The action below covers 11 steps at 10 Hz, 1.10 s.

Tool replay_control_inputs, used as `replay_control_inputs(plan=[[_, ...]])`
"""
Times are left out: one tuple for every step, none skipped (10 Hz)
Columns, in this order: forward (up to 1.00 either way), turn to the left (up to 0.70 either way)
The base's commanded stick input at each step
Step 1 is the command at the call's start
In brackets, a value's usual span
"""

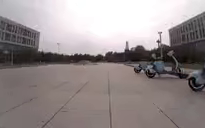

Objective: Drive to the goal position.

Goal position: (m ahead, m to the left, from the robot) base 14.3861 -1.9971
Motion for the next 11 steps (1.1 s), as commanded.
replay_control_inputs(plan=[[1.0,0.0],[1.0,0.0],[1.0,0.0],[1.0,0.0],[1.0,0.0],[1.0,0.0],[1.0,0.0],[1.0,0.0],[1.0,0.0],[1.0,0.0],[1.0,0.0]])
